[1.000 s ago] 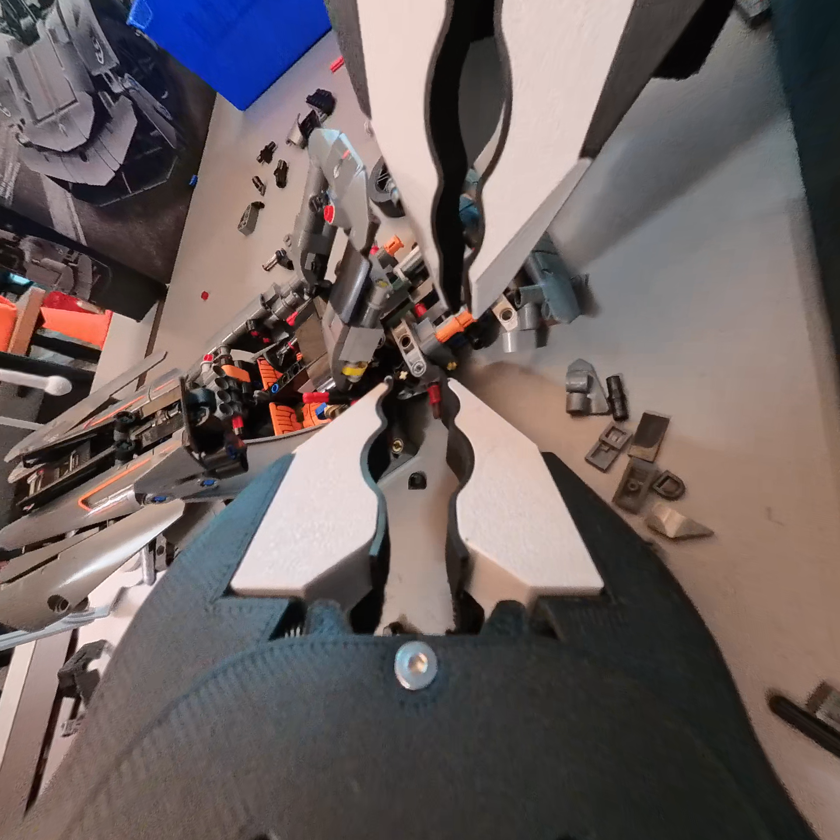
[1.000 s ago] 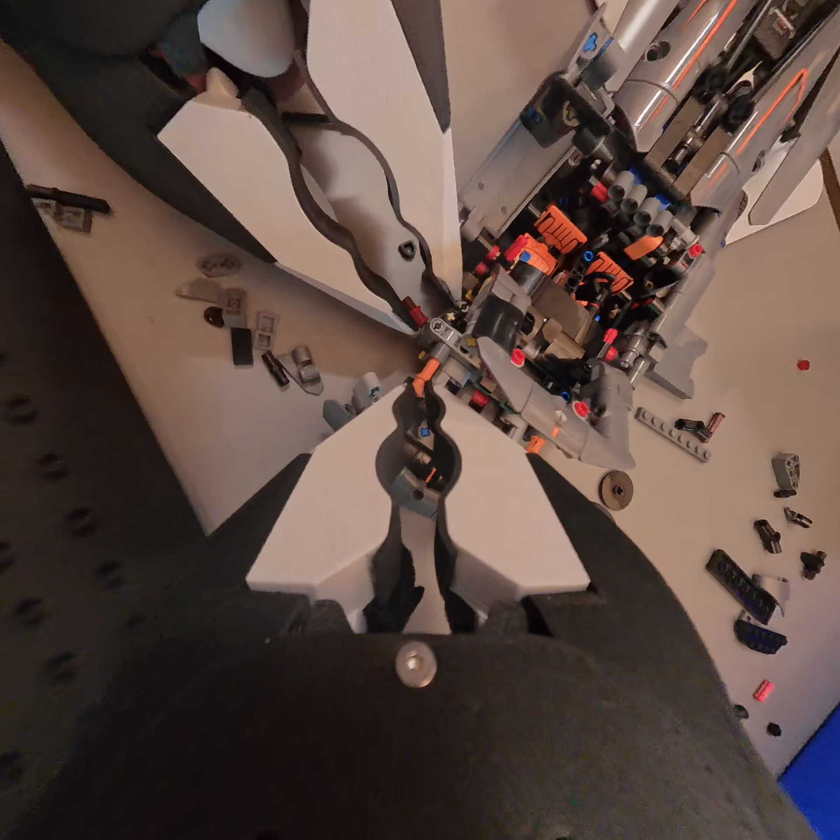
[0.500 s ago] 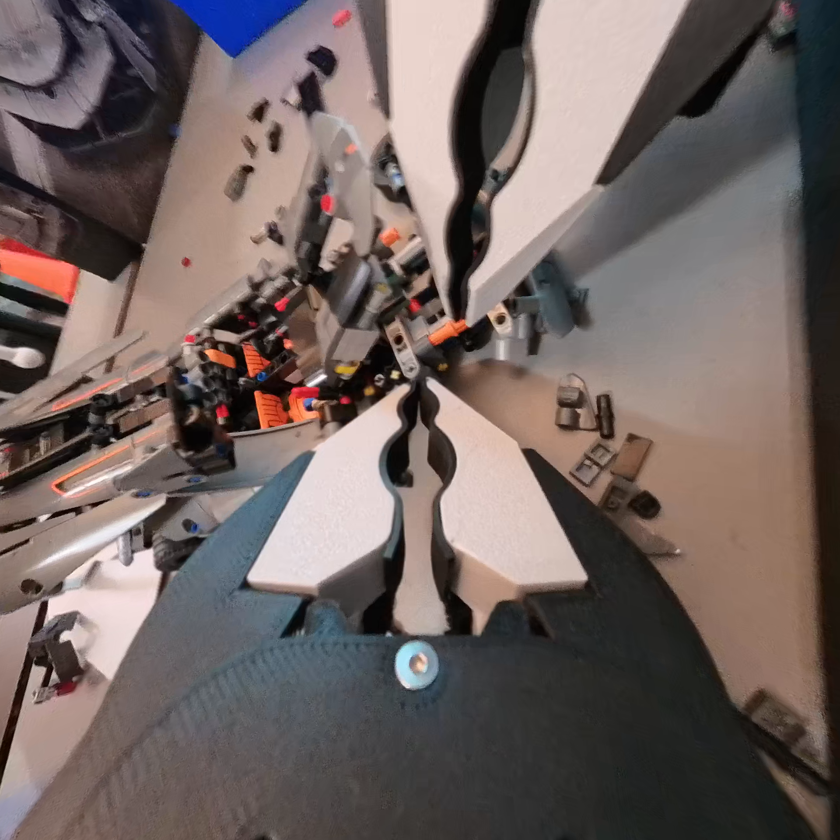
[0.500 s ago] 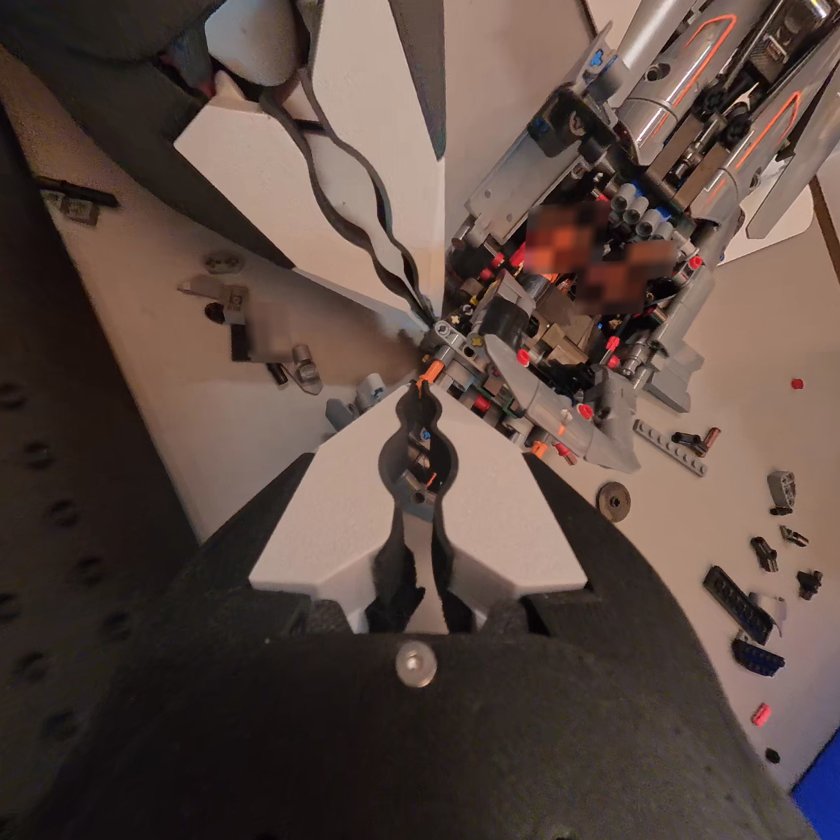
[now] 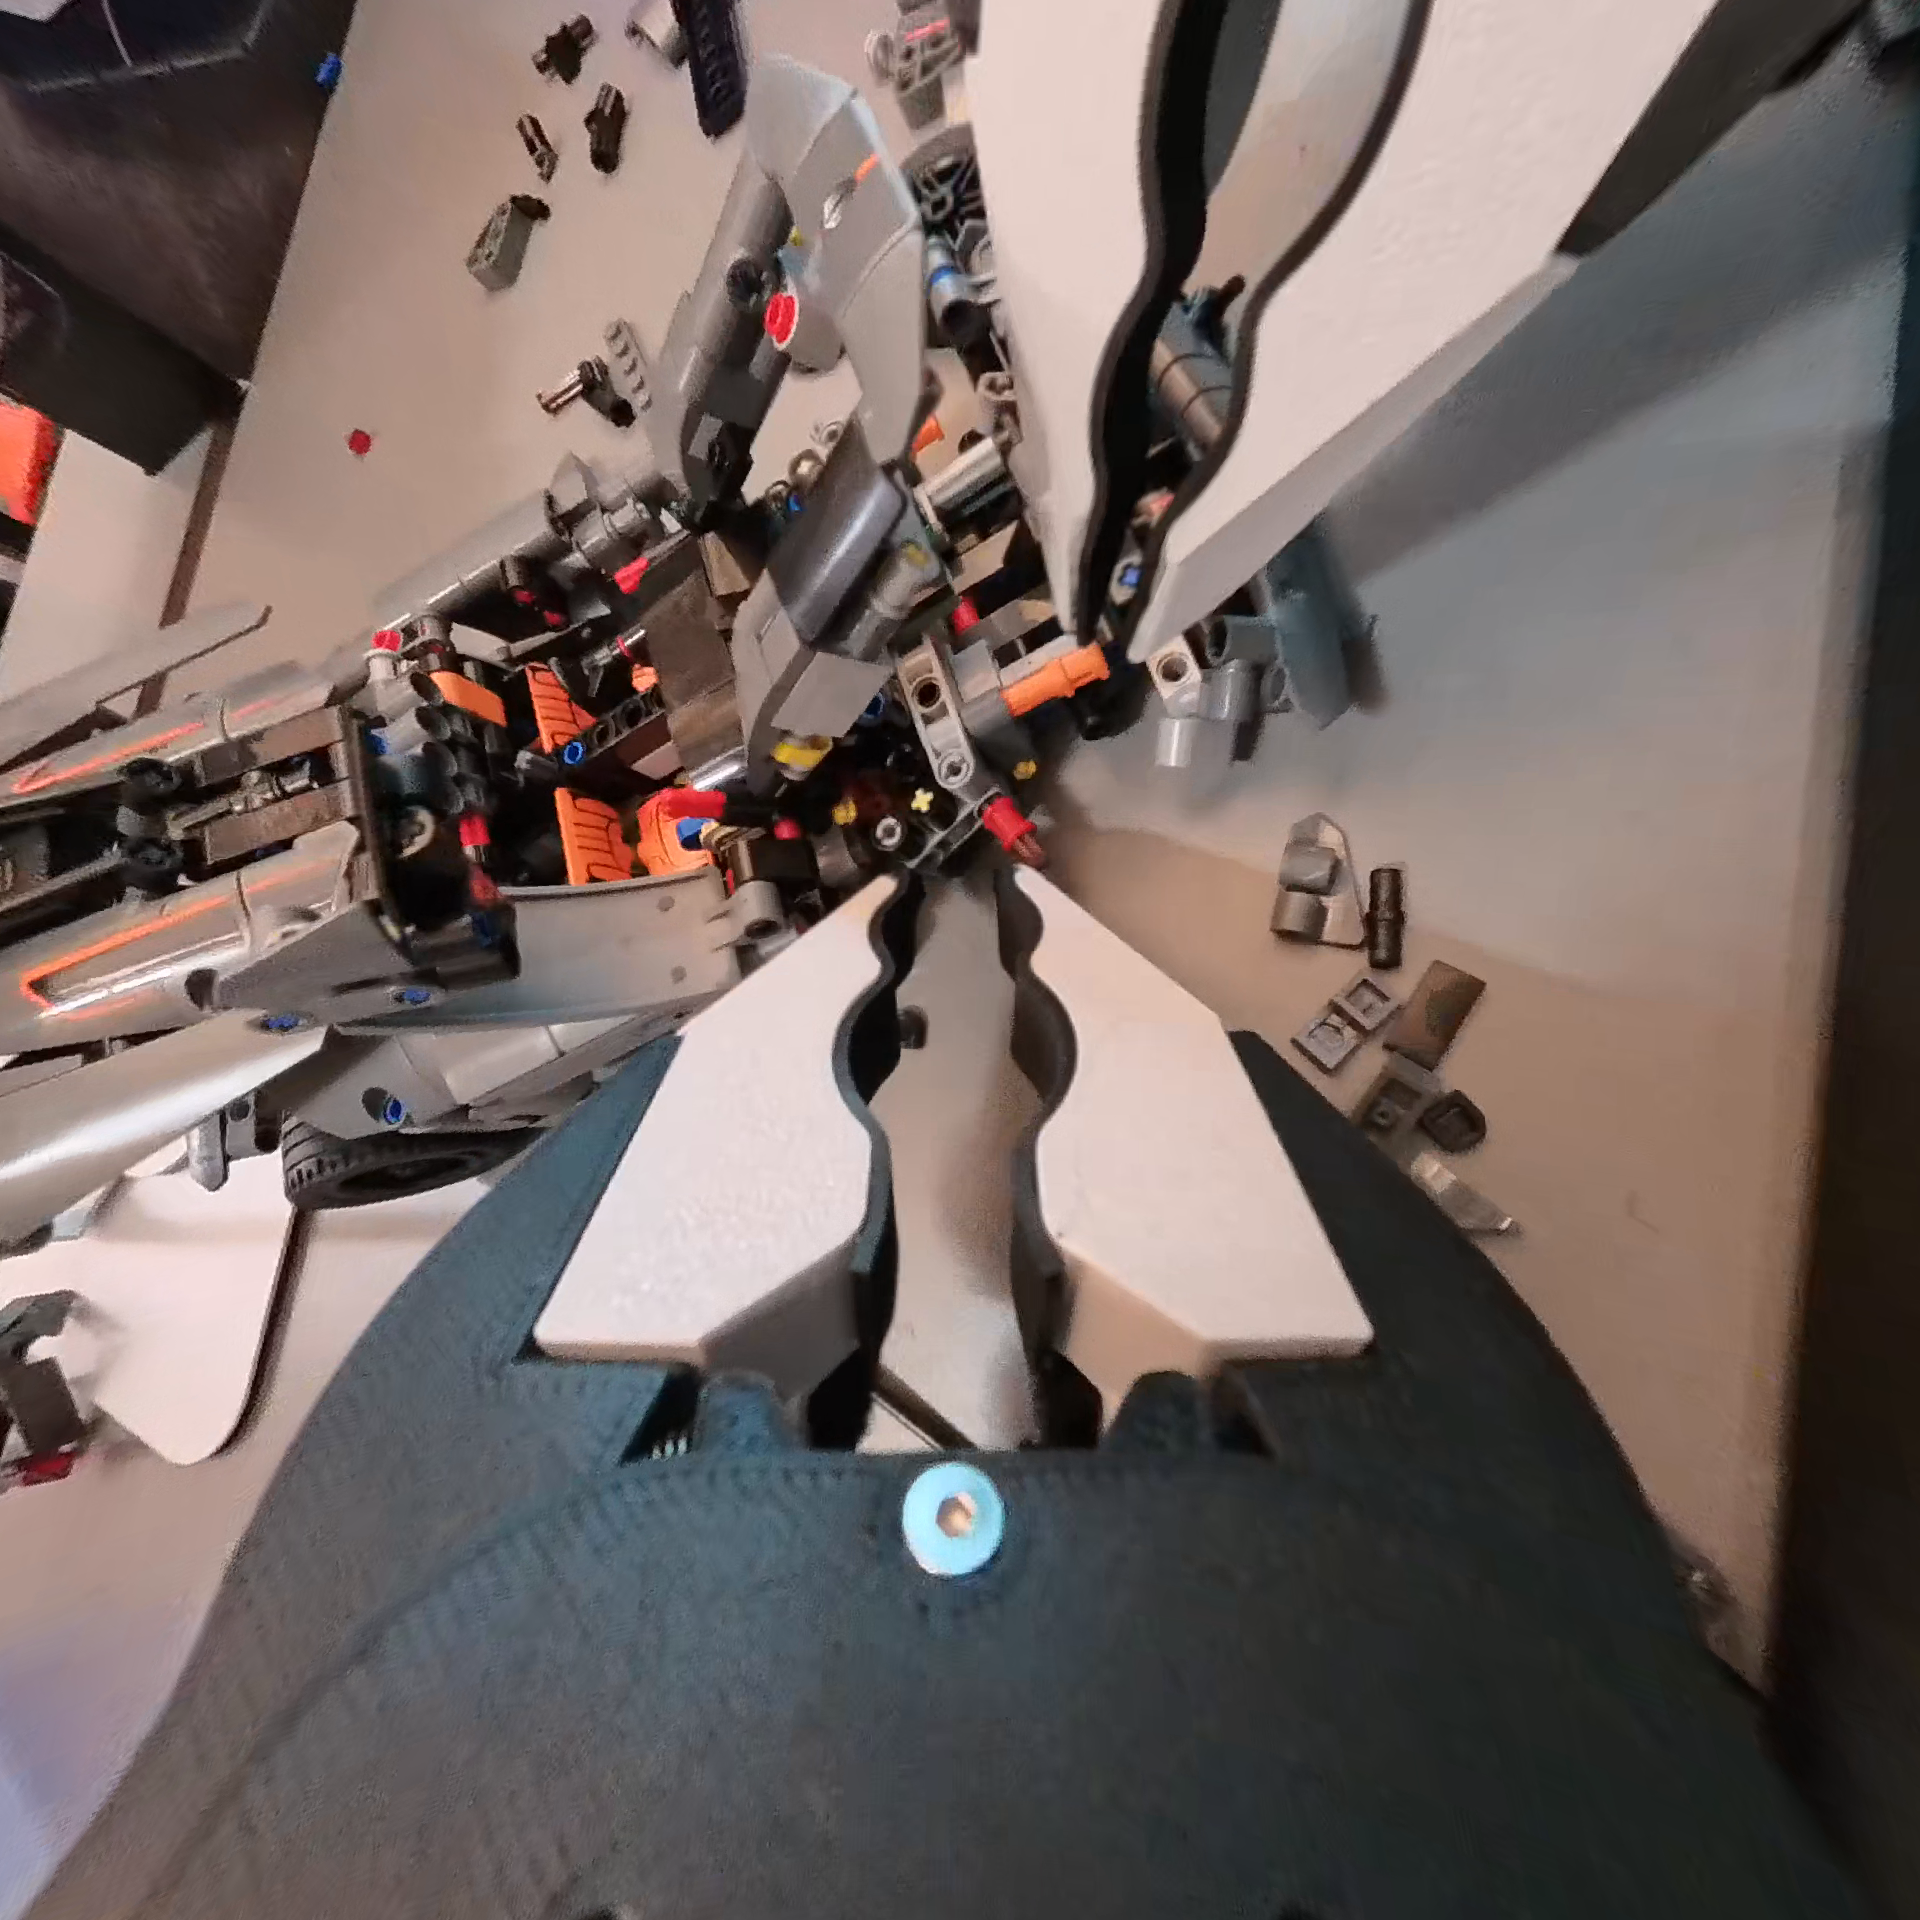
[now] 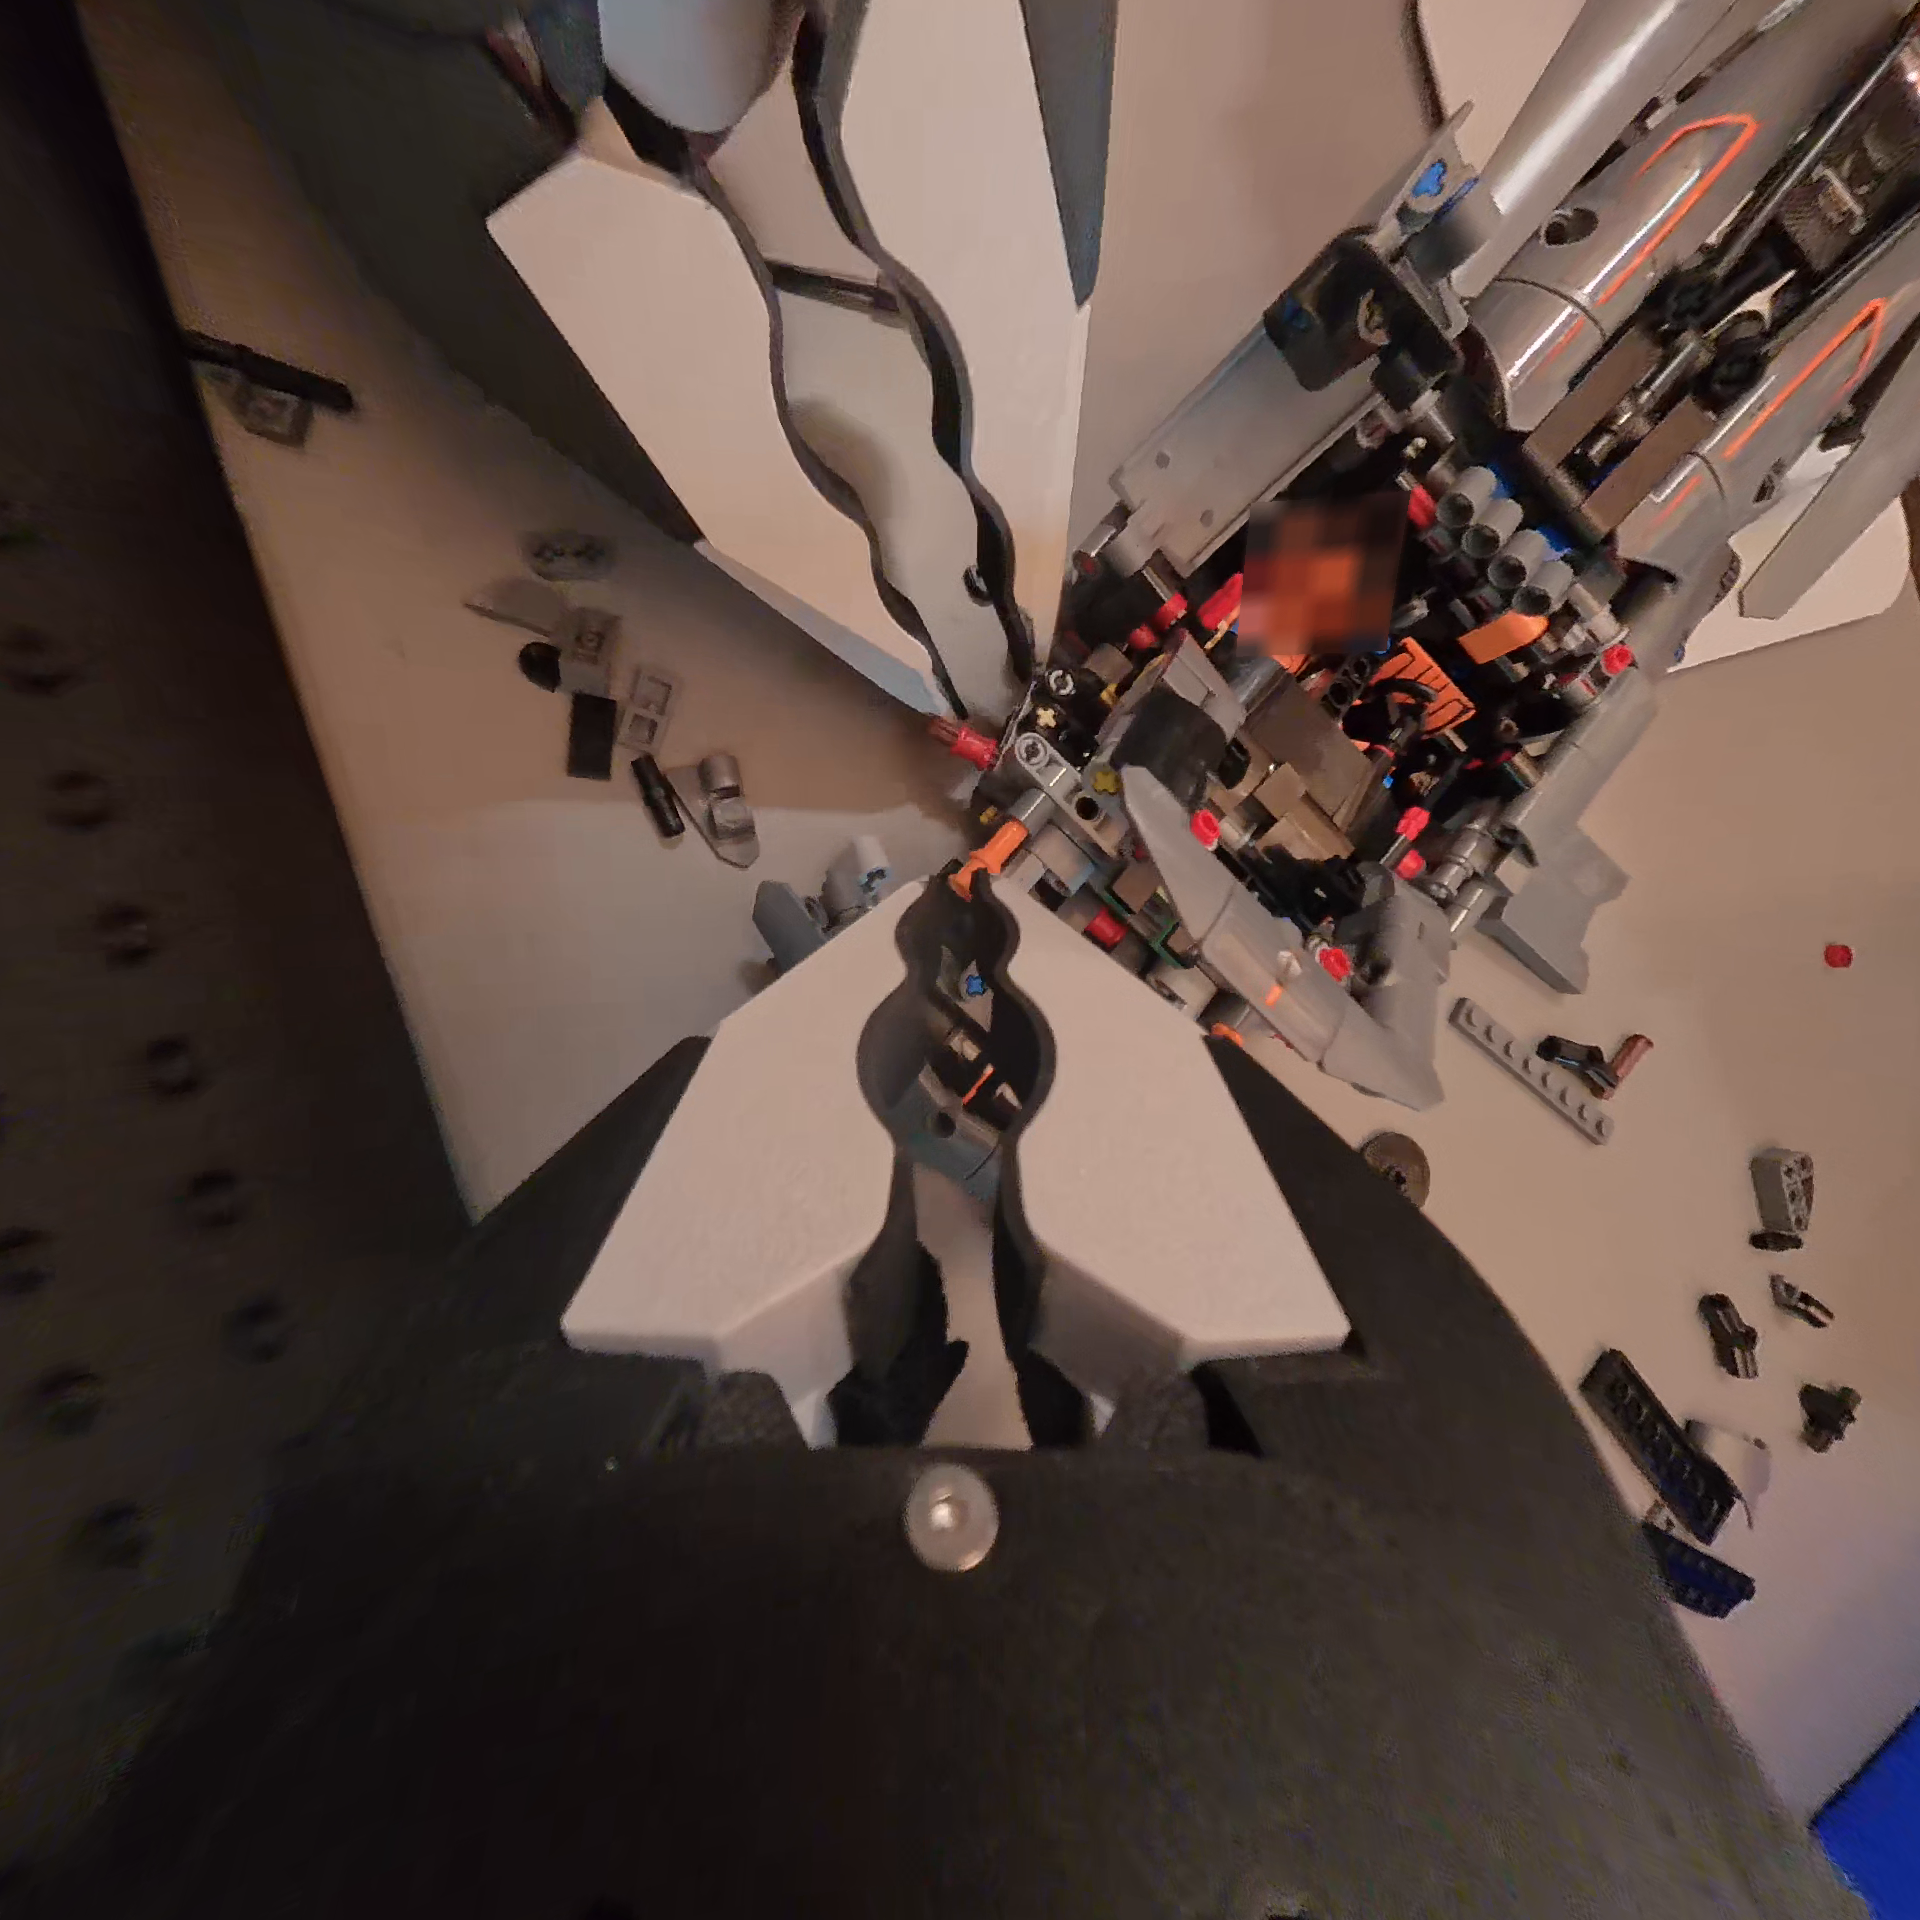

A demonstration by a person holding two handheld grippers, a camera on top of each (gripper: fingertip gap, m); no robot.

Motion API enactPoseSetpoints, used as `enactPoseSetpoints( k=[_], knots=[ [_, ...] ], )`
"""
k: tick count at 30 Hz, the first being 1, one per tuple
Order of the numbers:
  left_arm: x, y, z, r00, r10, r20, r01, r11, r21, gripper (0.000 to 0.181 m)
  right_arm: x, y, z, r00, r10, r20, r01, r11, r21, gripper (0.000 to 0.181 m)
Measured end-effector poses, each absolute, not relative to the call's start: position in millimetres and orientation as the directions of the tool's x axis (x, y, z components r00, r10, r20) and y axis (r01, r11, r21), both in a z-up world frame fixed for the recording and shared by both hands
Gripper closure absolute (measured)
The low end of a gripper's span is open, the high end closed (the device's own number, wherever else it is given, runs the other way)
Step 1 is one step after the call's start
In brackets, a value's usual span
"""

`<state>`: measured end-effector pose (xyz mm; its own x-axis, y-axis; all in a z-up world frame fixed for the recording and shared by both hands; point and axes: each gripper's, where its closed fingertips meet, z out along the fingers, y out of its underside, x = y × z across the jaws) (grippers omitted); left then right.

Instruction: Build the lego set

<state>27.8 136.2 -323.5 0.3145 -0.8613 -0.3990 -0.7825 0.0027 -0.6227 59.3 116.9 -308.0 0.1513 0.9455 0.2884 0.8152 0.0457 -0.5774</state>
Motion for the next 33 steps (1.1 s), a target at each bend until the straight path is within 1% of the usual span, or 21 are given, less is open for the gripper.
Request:
enactPoseSetpoints(
  k=[4, 10, 13, 15, 20, 23, 29, 33],
  knots=[
    [28.4, 132.2, -323.7, 0.312, -0.879, -0.362, -0.771, -0.011, -0.637, 0.170, 62.3, 122.2, -311.5, 0.150, 0.942, 0.299, 0.828, 0.046, -0.559, 0.180],
    [33.8, 128.1, -326.2, 0.303, -0.905, -0.298, -0.749, -0.033, -0.662, 0.159, 62.5, 122.8, -315.4, 0.141, 0.943, 0.301, 0.830, 0.053, -0.555, 0.181],
    [35.6, 128.7, -330.5, 0.286, -0.899, -0.331, -0.770, -0.011, -0.637, 0.156, 62.1, 122.7, -315.4, 0.142, 0.945, 0.294, 0.824, 0.051, -0.565, 0.181],
    [36.1, 127.7, -330.4, 0.278, -0.896, -0.347, -0.778, 0.003, -0.628, 0.158, 62.1, 122.5, -315.1, 0.142, 0.946, 0.292, 0.821, 0.052, -0.568, 0.181],
    [36.0, 128.3, -330.1, 0.288, -0.901, -0.325, -0.768, -0.014, -0.641, 0.156, 61.5, 121.9, -312.5, 0.146, 0.945, 0.291, 0.813, 0.053, -0.580, 0.180],
    [37.4, 128.4, -331.1, 0.290, -0.901, -0.324, -0.770, -0.018, -0.638, 0.160, 61.8, 123.0, -314.1, 0.152, 0.946, 0.287, 0.815, 0.044, -0.578, 0.179],
    [40.3, 132.8, -333.2, 0.299, -0.889, -0.346, -0.783, -0.021, -0.622, 0.174, 61.3, 123.1, -316.6, 0.145, 0.945, 0.293, 0.823, 0.049, -0.566, 0.180],
    [39.8, 134.5, -329.7, 0.310, -0.887, -0.343, -0.769, -0.022, -0.639, 0.174, 61.5, 123.5, -316.8, 0.156, 0.947, 0.281, 0.817, 0.036, -0.575, 0.180]
  ],
)
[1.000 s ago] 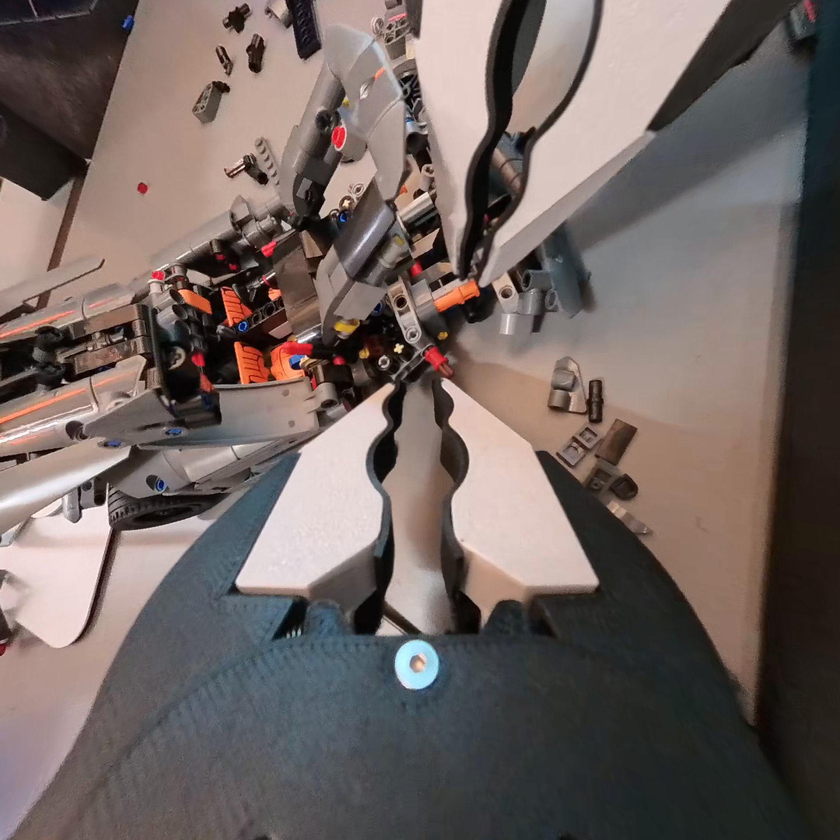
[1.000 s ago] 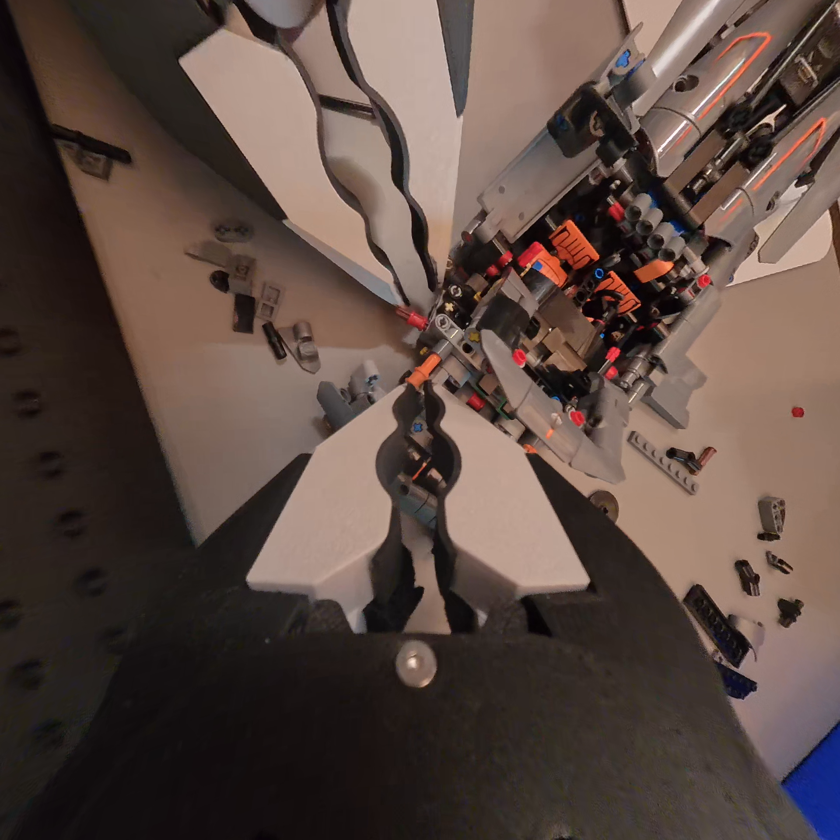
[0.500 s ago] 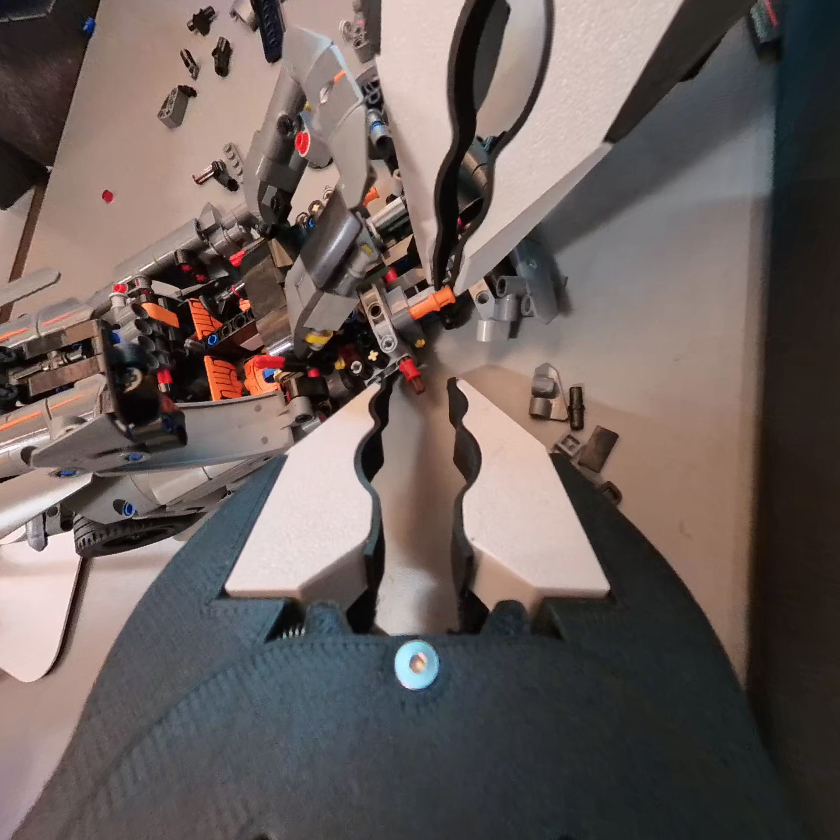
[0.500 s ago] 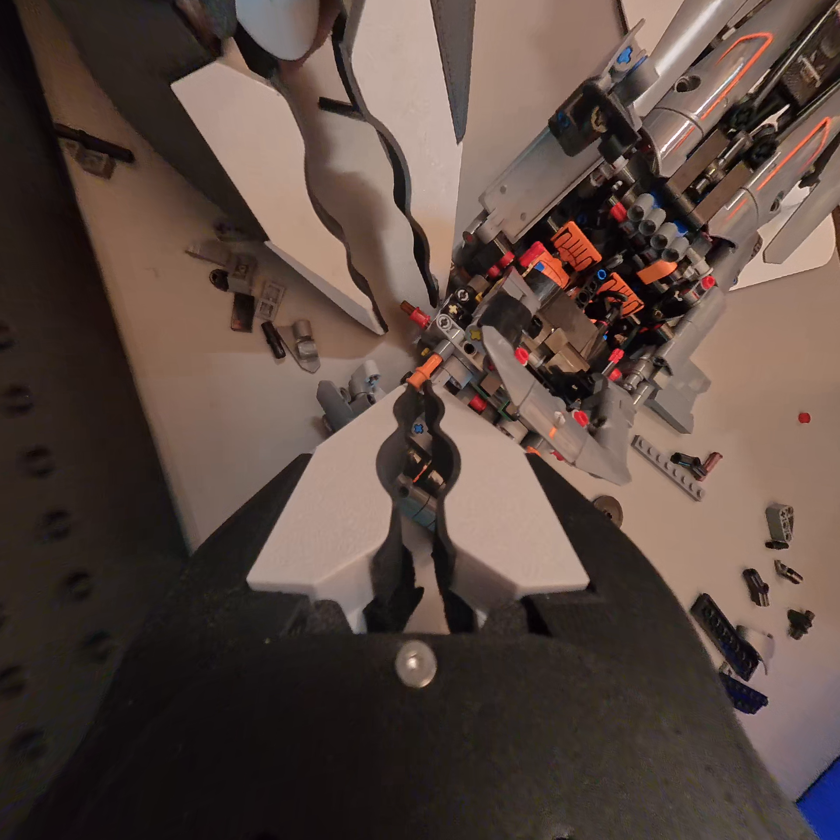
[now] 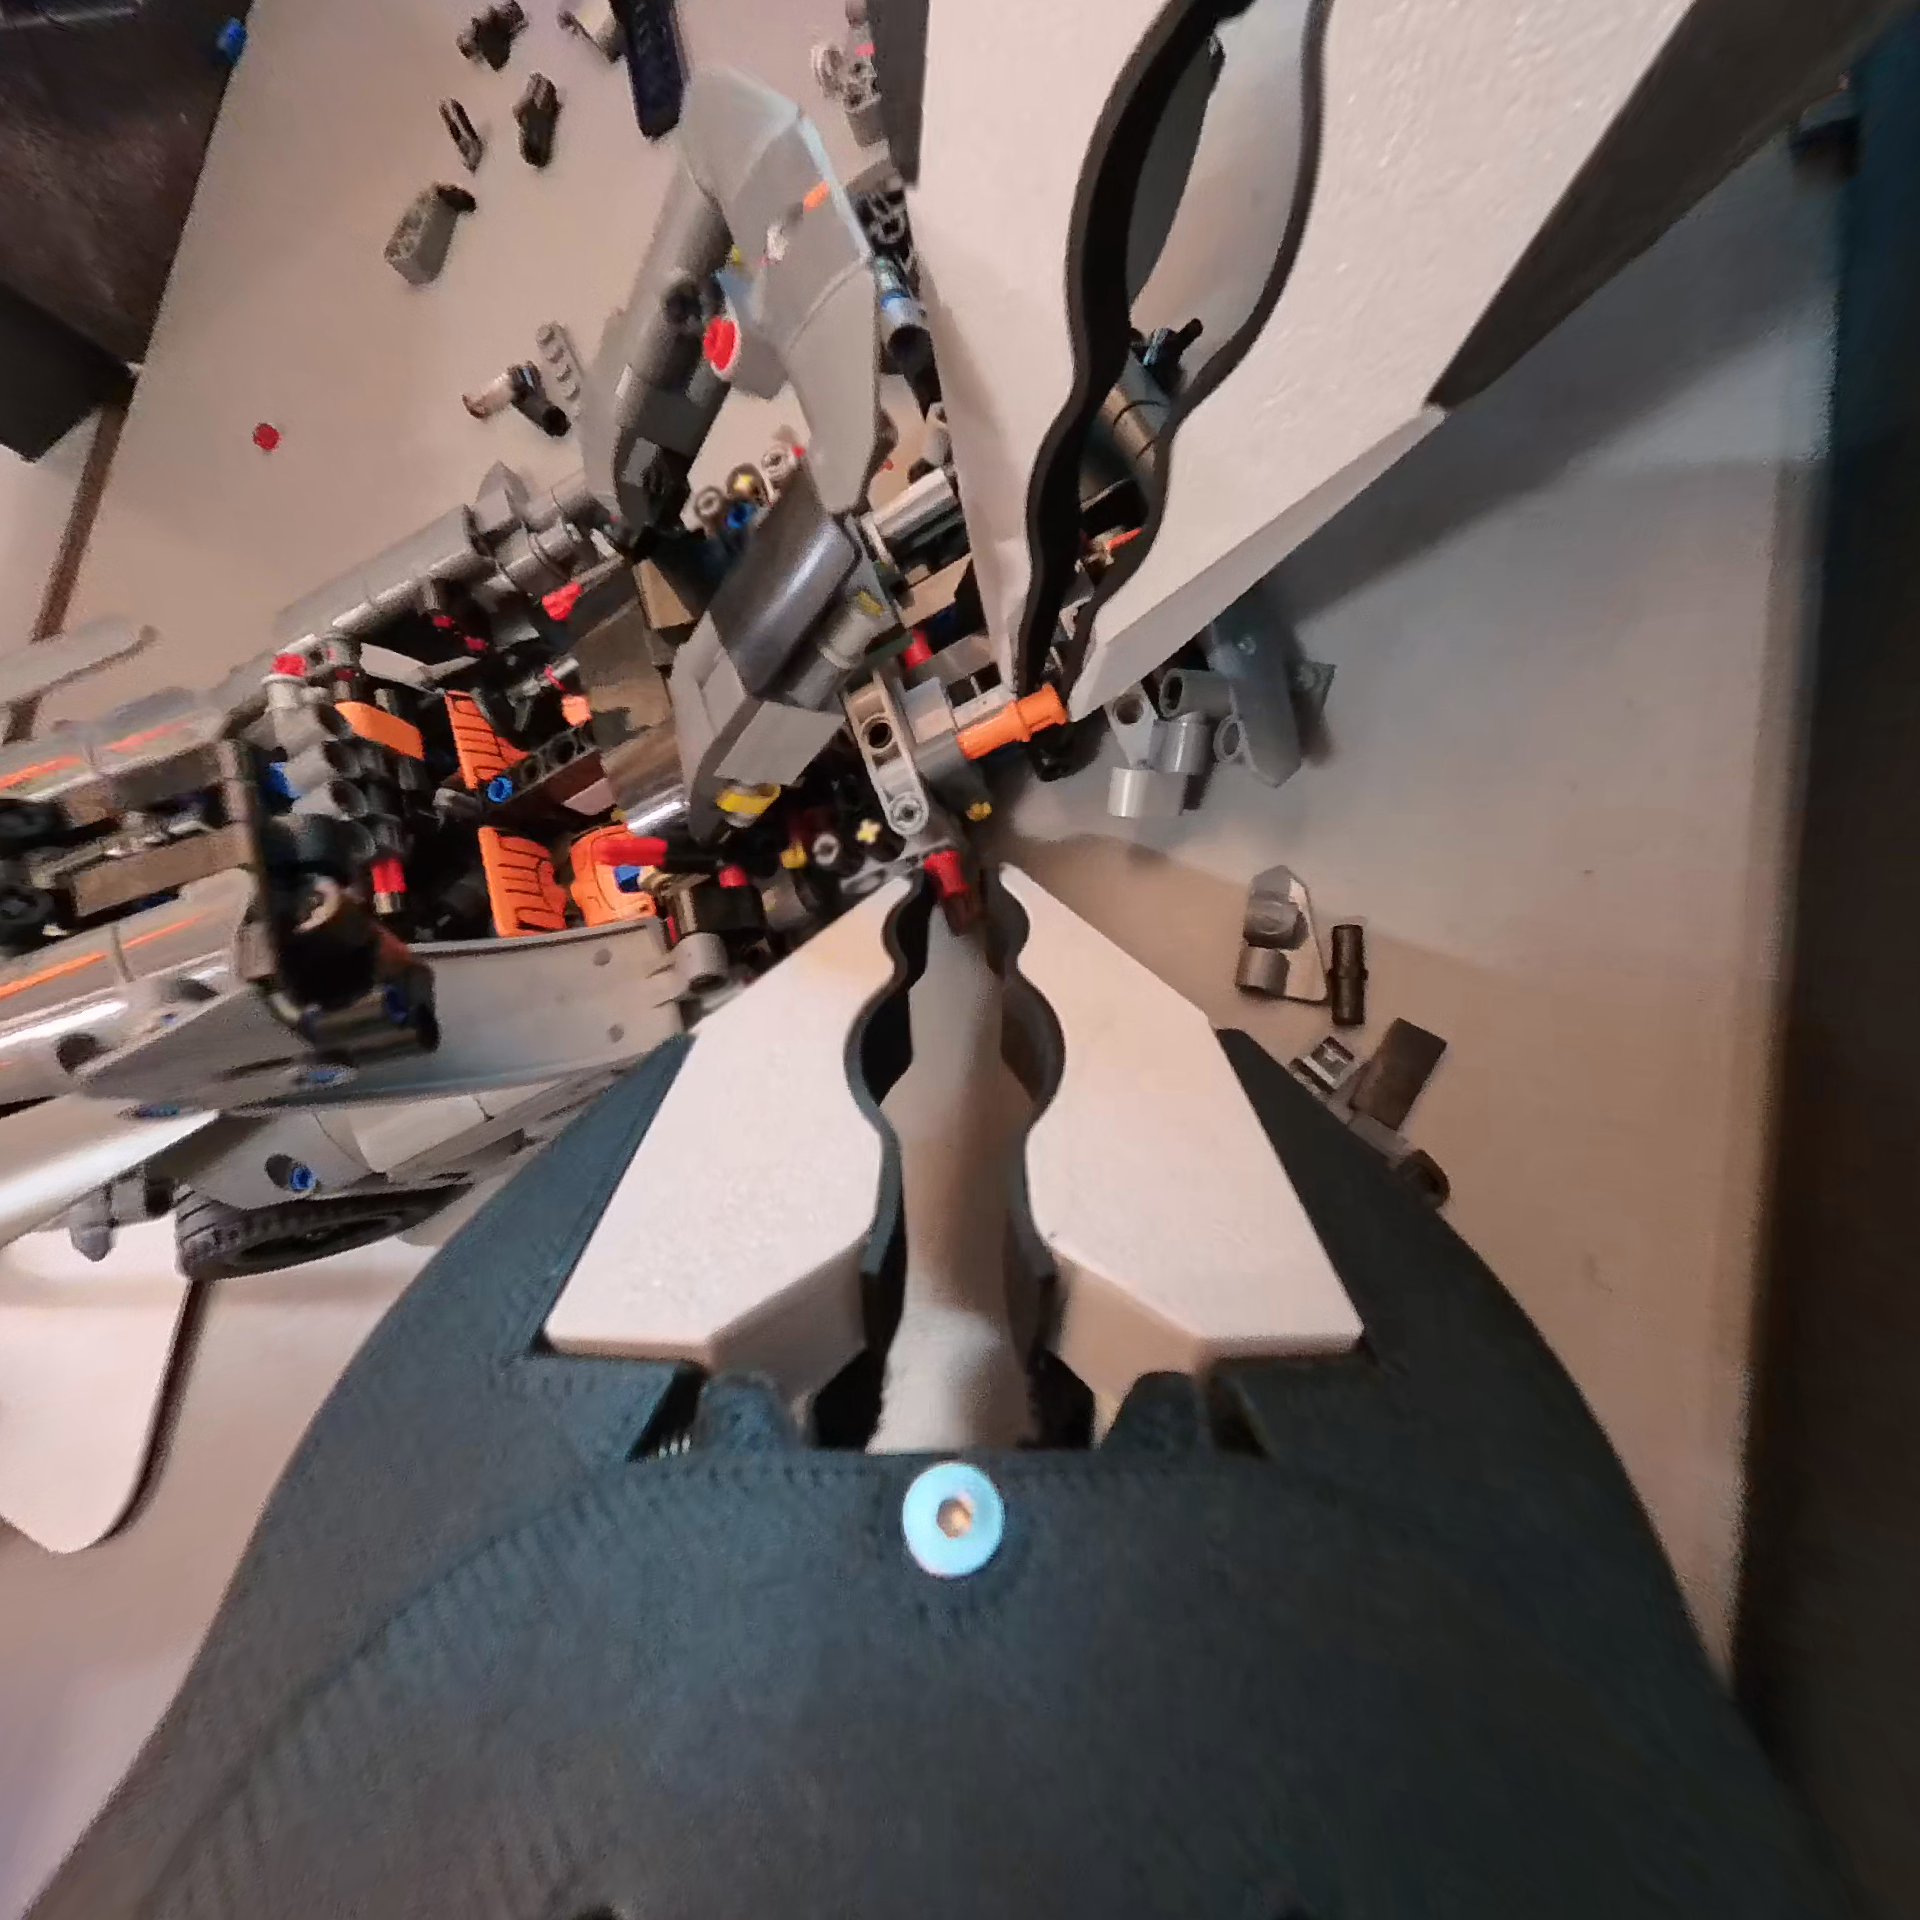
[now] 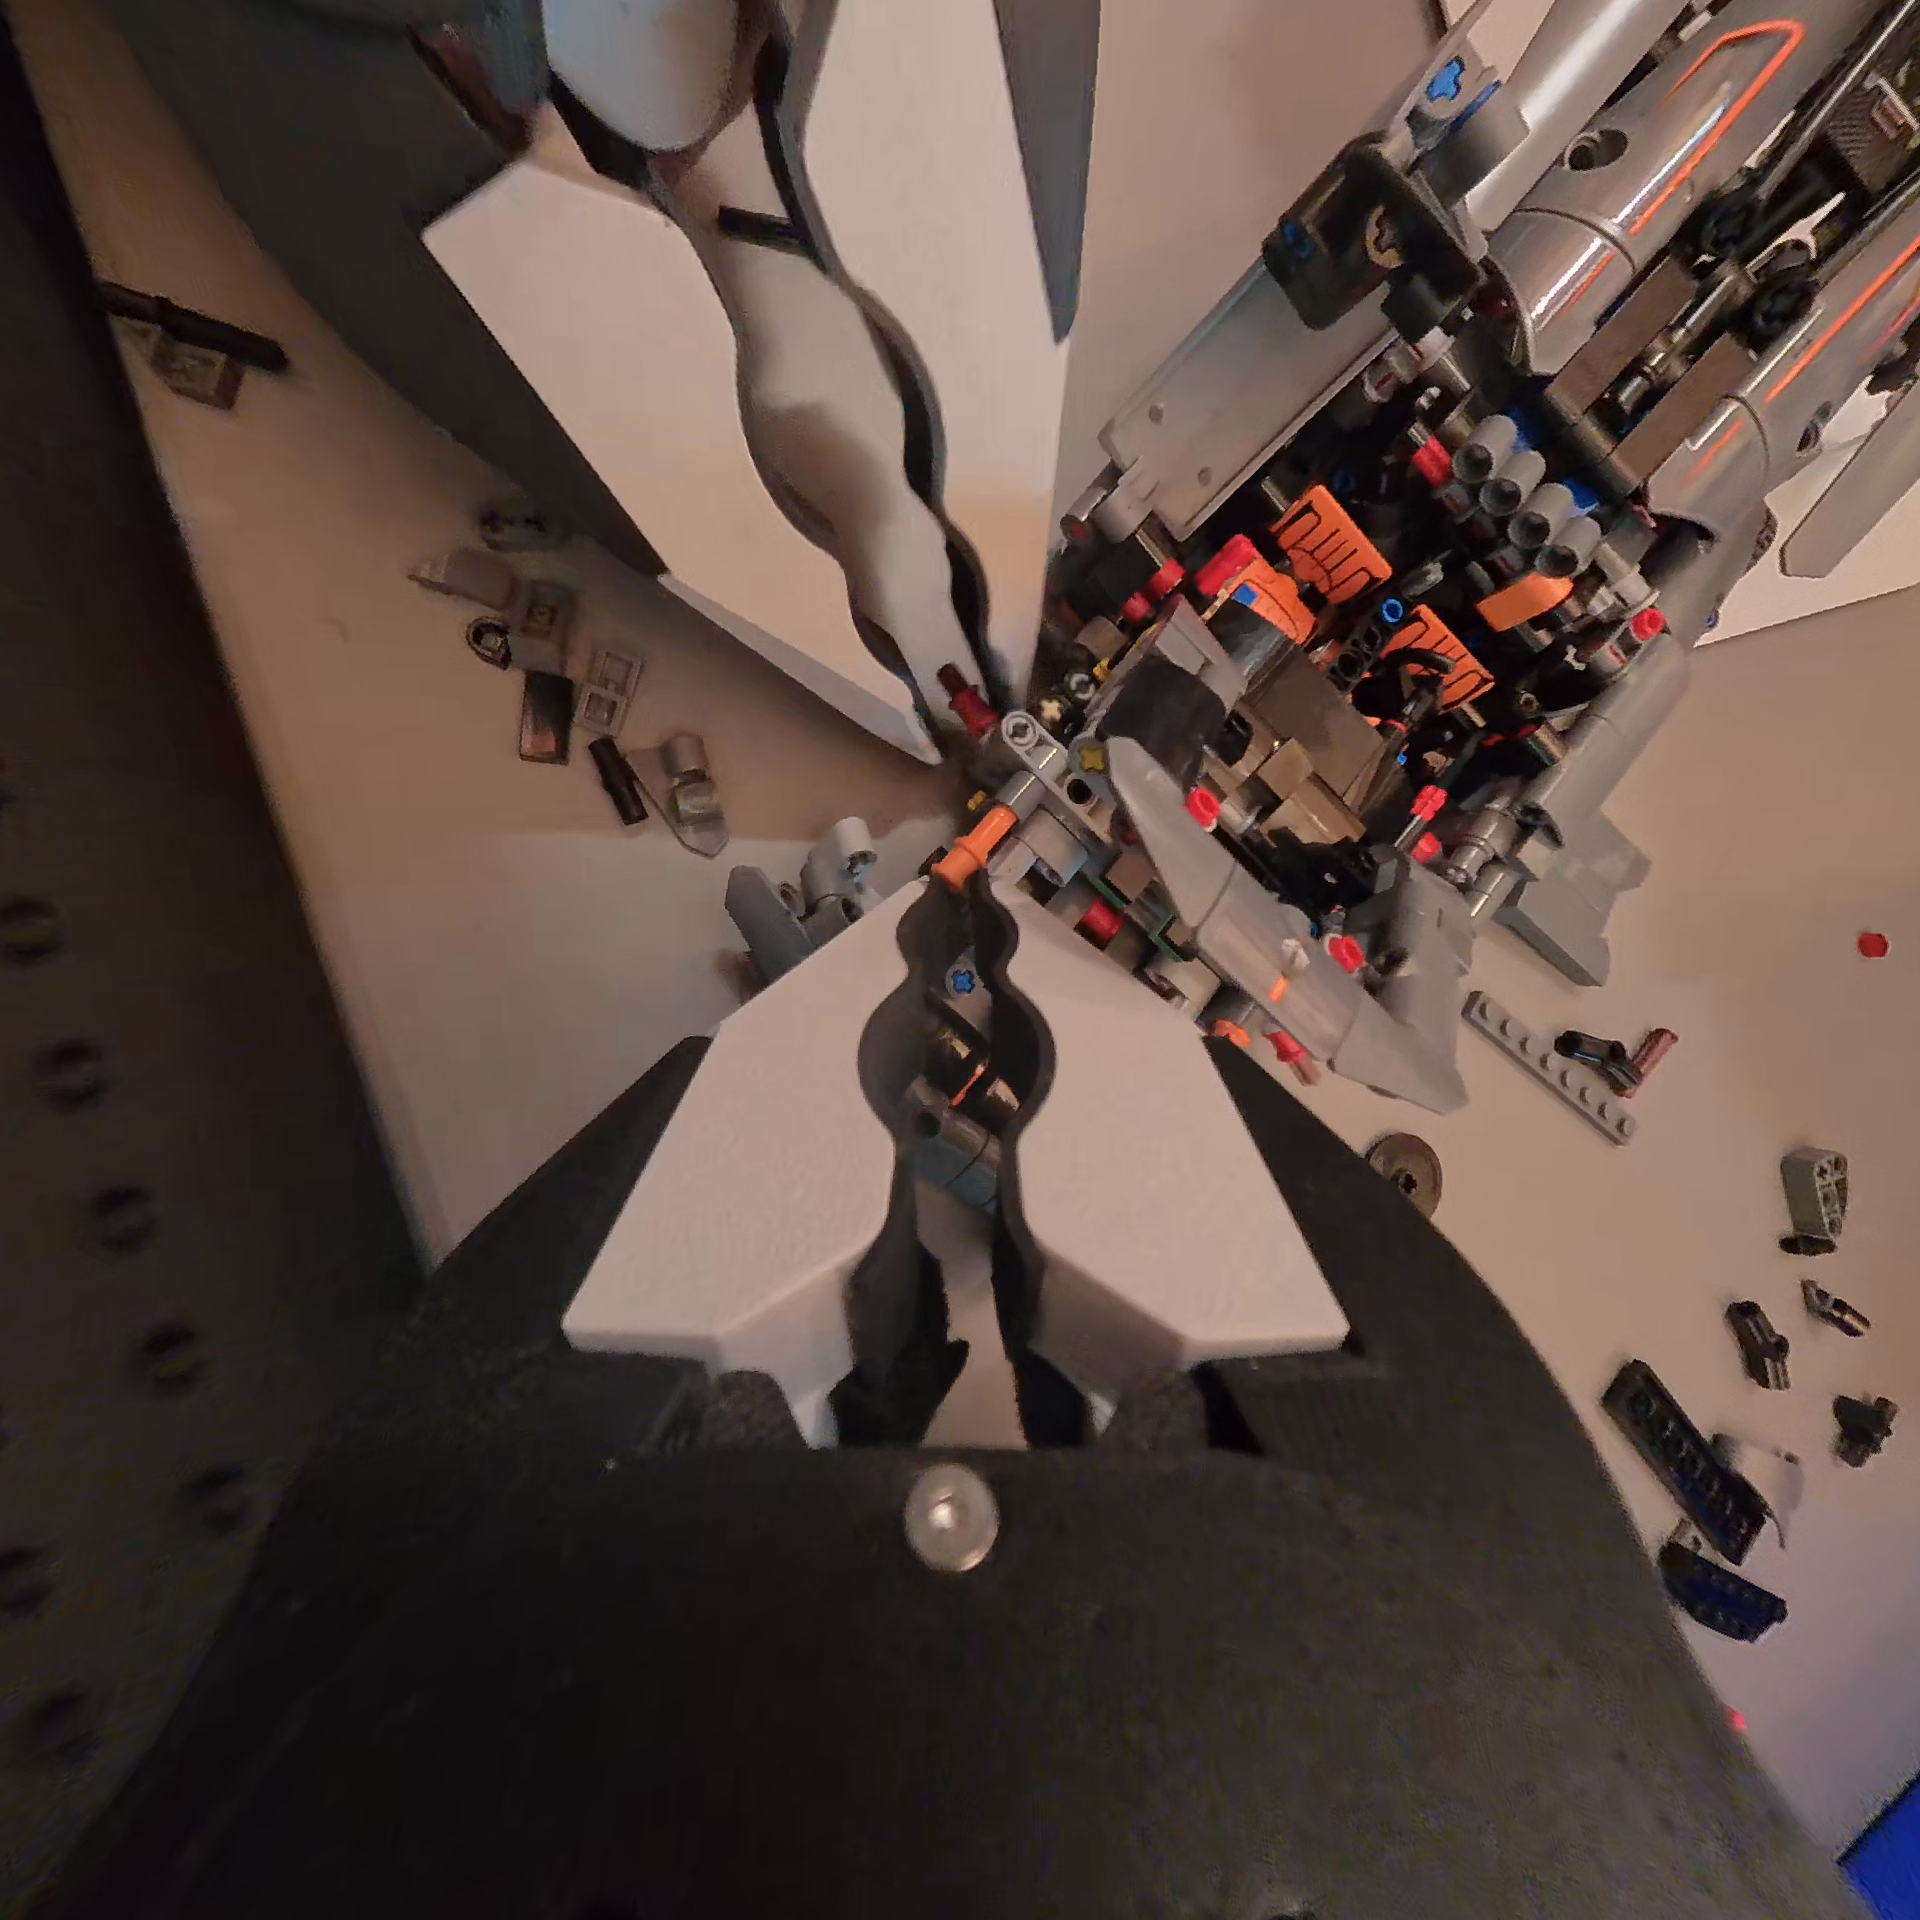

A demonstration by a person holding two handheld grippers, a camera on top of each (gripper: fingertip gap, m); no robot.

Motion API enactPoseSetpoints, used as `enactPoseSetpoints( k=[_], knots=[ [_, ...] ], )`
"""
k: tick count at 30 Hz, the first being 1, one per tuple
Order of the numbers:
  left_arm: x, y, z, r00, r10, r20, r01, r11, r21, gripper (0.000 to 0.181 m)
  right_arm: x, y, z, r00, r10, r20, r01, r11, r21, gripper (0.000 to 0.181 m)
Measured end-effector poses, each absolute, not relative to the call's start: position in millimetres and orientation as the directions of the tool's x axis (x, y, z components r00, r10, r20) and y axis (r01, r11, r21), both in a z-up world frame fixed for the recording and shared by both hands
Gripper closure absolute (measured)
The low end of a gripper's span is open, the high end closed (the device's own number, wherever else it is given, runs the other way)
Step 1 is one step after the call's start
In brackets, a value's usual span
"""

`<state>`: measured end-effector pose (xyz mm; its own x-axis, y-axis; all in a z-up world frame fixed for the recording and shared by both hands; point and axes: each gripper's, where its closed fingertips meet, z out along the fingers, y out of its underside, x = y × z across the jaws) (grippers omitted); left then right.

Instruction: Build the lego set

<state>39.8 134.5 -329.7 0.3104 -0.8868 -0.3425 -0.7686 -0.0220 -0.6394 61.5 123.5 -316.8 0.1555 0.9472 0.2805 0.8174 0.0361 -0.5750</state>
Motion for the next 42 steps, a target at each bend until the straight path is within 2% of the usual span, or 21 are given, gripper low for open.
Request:
enactPoseSetpoints(
  k=[8, 17, 26, 42],
  knots=[
    [41.0, 140.3, -311.1, 0.320, -0.824, -0.467, -0.757, 0.074, -0.650, 0.159, 62.0, 123.4, -317.2, 0.155, 0.949, 0.275, 0.813, 0.036, -0.582, 0.181],
    [42.9, 137.6, -313.8, 0.323, -0.828, -0.459, -0.770, 0.052, -0.636, 0.162, 62.4, 123.1, -317.6, 0.154, 0.950, 0.271, 0.810, 0.035, -0.585, 0.181],
    [36.6, 133.2, -320.2, 0.333, -0.863, -0.381, -0.764, -0.010, -0.645, 0.176, 62.6, 123.1, -317.9, 0.154, 0.953, 0.263, 0.806, 0.033, -0.591, 0.181],
    [39.5, 132.5, -323.1, 0.308, -0.870, -0.385, -0.774, 0.006, -0.633, 0.176, 62.4, 123.7, -318.4, 0.181, 0.951, 0.249, 0.805, 0.003, -0.593, 0.181]
  ],
)
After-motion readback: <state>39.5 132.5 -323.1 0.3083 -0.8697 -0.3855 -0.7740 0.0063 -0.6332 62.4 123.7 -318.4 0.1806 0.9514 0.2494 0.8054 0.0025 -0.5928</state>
